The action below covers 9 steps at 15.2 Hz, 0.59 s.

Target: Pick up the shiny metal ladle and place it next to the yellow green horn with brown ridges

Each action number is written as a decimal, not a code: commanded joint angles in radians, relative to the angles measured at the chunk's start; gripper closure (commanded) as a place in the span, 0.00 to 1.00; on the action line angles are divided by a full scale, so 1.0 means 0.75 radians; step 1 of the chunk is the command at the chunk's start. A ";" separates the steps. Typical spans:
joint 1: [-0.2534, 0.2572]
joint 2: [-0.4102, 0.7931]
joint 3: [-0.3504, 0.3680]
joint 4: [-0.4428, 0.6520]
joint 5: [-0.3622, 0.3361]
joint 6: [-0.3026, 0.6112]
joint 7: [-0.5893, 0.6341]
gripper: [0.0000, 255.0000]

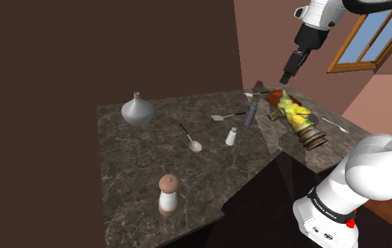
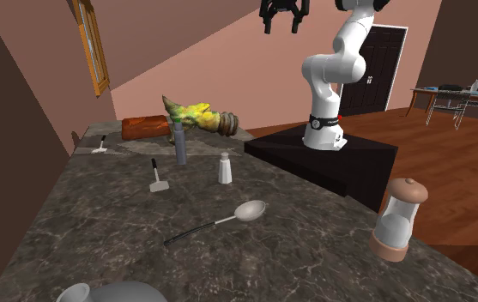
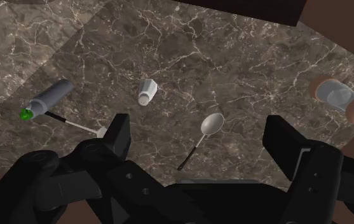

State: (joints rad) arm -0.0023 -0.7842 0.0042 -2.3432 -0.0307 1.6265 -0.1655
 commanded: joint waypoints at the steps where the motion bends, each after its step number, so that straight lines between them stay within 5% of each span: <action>1: 0.000 0.000 0.000 0.000 0.000 0.000 0.000 0.00; 9: -0.003 0.255 0.058 -0.108 0.066 0.341 0.150 0.00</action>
State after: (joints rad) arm -0.0055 -0.6310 0.0390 -2.4259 0.0115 1.8457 -0.0708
